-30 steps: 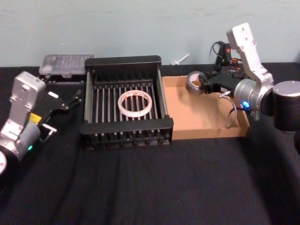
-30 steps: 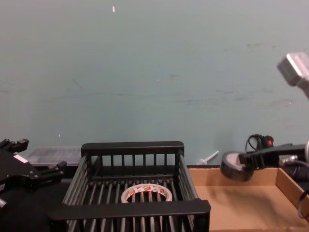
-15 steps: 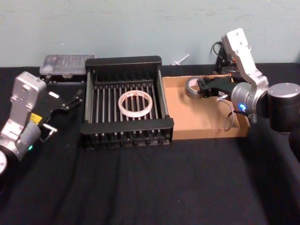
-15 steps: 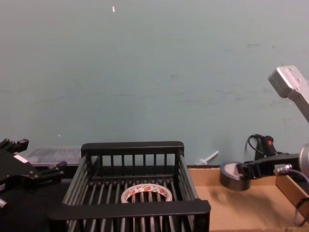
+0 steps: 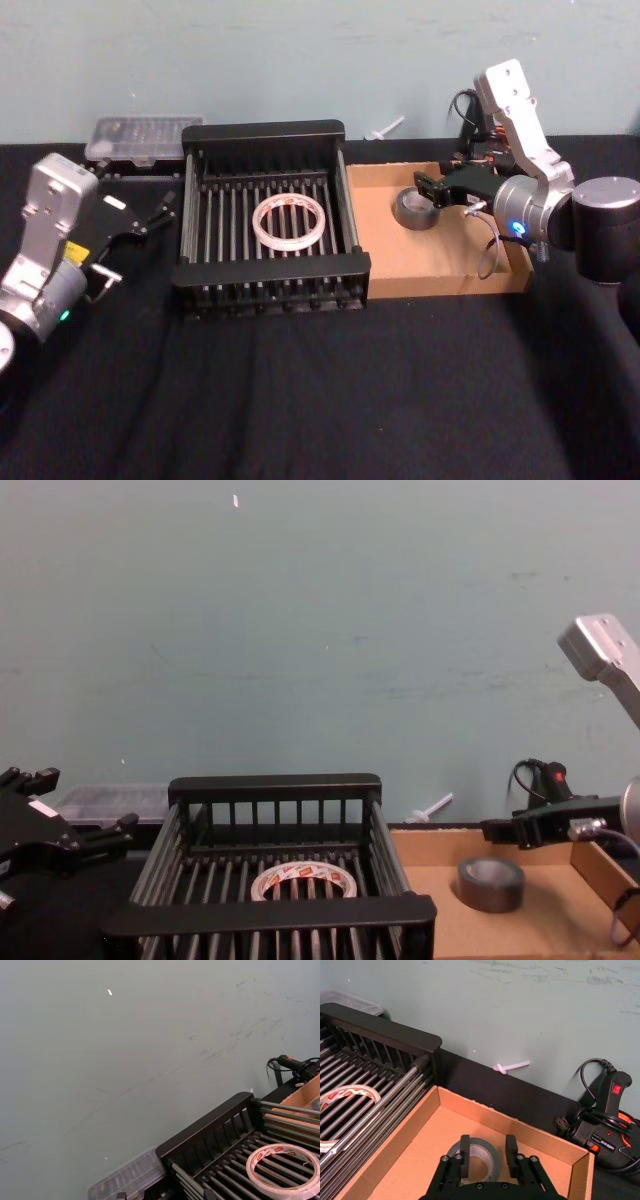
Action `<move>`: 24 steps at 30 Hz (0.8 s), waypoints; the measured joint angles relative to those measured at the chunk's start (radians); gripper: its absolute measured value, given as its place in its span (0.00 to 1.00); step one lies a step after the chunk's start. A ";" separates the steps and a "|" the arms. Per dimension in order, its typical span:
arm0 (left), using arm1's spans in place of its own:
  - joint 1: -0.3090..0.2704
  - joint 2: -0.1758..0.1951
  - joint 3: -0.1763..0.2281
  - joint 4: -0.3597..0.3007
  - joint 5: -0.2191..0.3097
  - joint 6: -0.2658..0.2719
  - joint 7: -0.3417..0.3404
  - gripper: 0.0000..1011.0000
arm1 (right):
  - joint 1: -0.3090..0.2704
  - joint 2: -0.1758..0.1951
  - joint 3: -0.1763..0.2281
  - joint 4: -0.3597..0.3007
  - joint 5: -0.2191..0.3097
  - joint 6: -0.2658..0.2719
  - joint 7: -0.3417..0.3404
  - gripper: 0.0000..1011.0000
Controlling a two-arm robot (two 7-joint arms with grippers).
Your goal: Pick up the white tape and place it into the black box , Pick up the silver tape and place it into the brown box.
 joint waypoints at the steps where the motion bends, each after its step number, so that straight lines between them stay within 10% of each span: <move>1: 0.000 0.000 0.000 0.000 0.000 0.000 0.000 0.99 | 0.000 0.000 0.000 0.000 0.000 0.000 0.000 0.44; 18: 0.000 0.000 0.000 0.000 0.000 0.000 0.000 0.99 | -0.001 0.001 0.001 -0.002 0.002 0.000 0.000 0.96; 24: 0.000 0.000 0.000 0.000 0.000 0.000 0.000 0.99 | -0.001 0.001 0.000 -0.002 0.002 0.000 0.000 0.99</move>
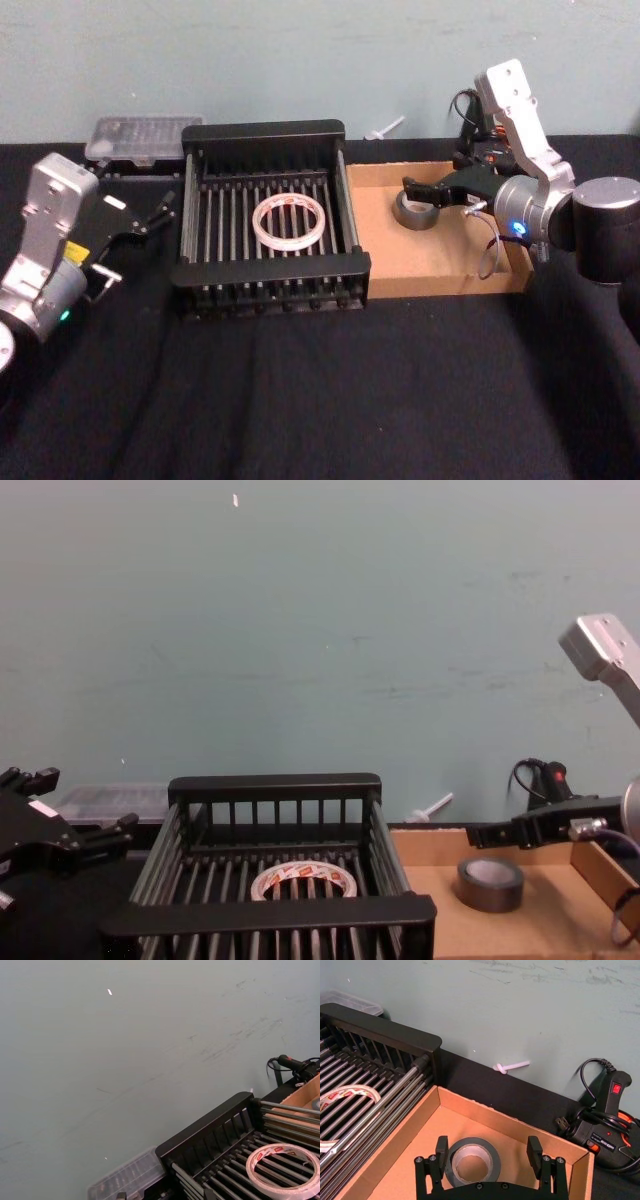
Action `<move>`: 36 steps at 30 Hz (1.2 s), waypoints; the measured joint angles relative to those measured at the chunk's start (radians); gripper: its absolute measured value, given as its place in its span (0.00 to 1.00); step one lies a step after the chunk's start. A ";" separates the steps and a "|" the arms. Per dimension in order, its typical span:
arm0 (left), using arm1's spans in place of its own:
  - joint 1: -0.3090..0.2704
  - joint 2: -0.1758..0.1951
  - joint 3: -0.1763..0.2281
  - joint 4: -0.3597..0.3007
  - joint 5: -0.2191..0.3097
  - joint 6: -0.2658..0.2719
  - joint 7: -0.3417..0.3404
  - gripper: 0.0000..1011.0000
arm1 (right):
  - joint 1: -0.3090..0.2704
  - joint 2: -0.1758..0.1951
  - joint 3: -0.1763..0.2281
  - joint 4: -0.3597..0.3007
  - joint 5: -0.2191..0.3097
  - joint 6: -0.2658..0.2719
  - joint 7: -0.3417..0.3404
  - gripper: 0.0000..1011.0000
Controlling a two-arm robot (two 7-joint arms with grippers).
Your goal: Pick up the white tape and place it into the black box , Pick up the silver tape and place it into the brown box.
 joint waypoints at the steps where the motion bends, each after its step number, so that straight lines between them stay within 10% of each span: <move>1: 0.000 0.000 0.000 0.000 0.000 0.000 0.000 0.99 | 0.000 0.000 0.000 0.000 0.000 0.000 0.000 0.99; 19: 0.000 0.000 0.000 0.000 0.000 0.000 0.000 0.99 | -0.075 0.014 0.036 -0.101 -0.005 -0.060 -0.009 0.99; 36: 0.000 0.000 0.000 0.000 0.000 0.000 0.000 0.99 | -0.296 0.027 0.122 -0.304 -0.033 -0.323 -0.079 0.99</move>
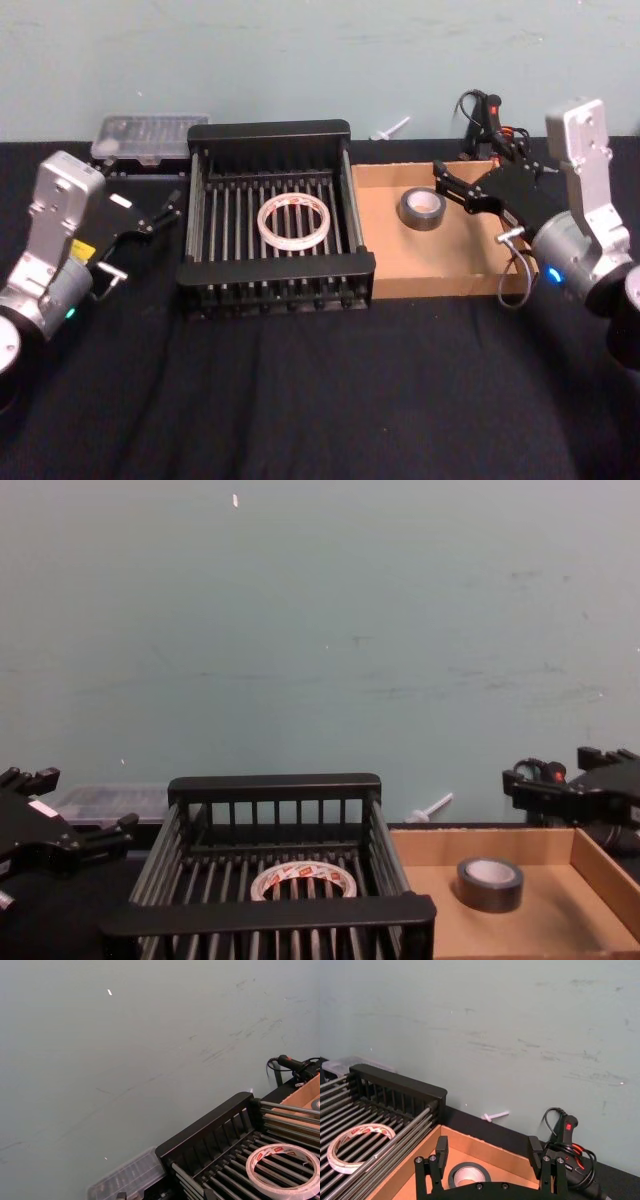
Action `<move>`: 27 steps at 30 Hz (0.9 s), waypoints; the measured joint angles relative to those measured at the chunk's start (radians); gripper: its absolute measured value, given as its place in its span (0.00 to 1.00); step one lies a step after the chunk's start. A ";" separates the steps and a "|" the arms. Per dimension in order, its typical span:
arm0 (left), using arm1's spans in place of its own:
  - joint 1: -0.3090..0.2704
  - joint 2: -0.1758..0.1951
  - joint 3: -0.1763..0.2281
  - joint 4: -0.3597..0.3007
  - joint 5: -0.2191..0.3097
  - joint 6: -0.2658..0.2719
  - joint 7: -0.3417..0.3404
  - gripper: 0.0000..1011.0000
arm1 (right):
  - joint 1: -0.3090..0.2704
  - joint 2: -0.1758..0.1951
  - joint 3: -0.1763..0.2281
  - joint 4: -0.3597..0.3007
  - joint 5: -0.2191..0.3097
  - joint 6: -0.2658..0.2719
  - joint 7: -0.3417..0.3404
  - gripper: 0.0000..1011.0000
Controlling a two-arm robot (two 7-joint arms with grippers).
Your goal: Pick up the white tape and place it into the black box , Pick up the silver tape and place it into the brown box.
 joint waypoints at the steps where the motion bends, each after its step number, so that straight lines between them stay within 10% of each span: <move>1: 0.000 0.000 0.000 0.000 0.000 0.000 0.000 0.99 | -0.014 -0.002 0.007 -0.001 -0.001 -0.030 0.000 0.99; 9: 0.000 0.000 0.000 0.000 0.000 0.000 0.000 0.99 | -0.078 -0.016 0.030 0.001 0.001 -0.116 0.014 0.99; 27: 0.000 0.000 0.000 0.000 0.000 0.000 0.000 0.99 | -0.087 -0.033 0.036 0.034 -0.014 -0.092 0.022 0.99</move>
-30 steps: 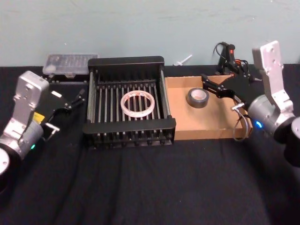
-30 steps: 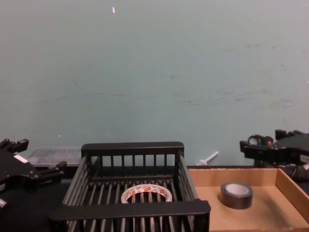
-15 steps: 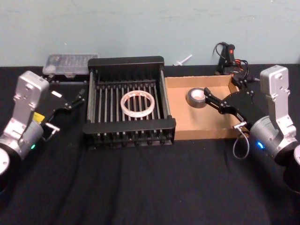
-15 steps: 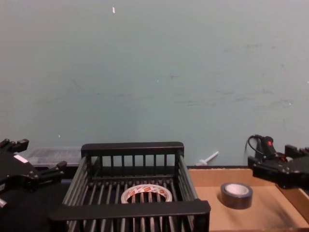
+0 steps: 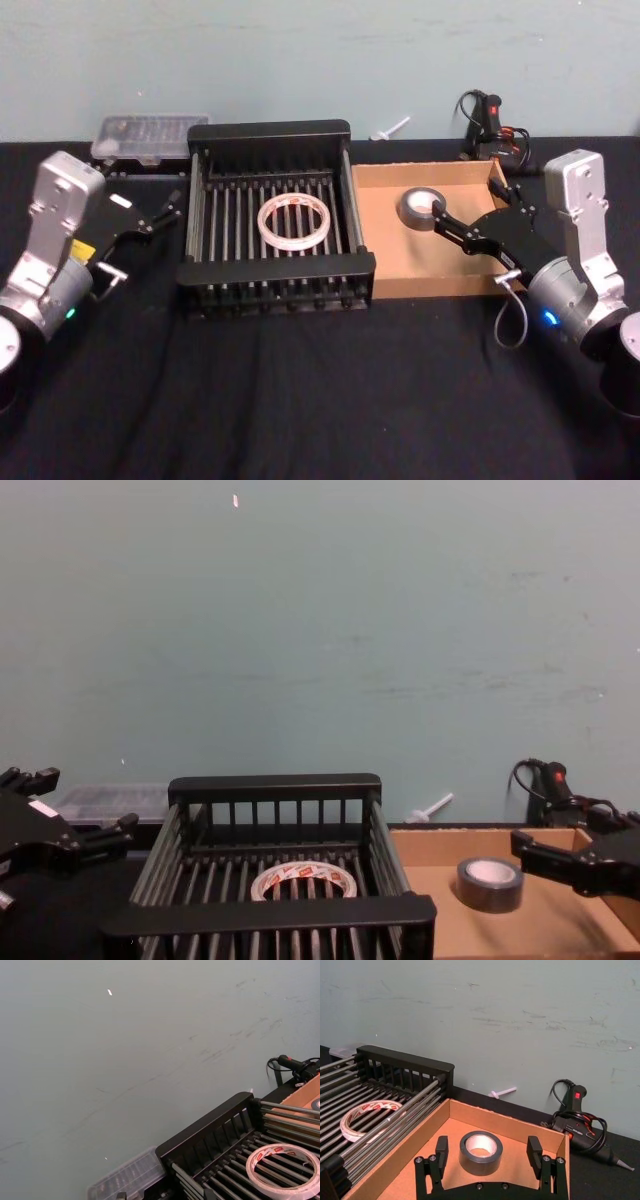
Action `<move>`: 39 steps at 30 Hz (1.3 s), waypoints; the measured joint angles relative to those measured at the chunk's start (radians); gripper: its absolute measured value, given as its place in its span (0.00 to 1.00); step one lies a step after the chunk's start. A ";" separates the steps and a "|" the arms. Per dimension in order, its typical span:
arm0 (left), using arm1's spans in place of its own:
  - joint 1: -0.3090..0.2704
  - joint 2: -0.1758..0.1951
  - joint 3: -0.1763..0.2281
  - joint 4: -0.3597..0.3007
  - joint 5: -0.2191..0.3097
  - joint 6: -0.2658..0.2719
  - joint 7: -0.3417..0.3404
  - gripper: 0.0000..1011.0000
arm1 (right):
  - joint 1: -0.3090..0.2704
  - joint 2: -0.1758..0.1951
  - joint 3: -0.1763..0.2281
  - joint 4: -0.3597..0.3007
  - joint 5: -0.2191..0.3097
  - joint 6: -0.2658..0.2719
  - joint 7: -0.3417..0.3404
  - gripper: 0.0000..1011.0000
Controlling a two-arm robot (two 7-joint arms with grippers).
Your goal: Pick up the white tape and place it into the black box , Pick up the silver tape and place it into the brown box.
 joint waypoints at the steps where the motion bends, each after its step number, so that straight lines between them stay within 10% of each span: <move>1: 0.000 0.000 0.000 0.000 0.000 0.000 0.000 0.99 | 0.000 0.000 0.000 0.000 0.000 0.000 0.000 0.99; 39: 0.000 0.000 0.000 0.000 0.000 0.000 0.000 0.99 | 0.000 0.002 -0.001 -0.003 0.002 -0.001 0.000 0.99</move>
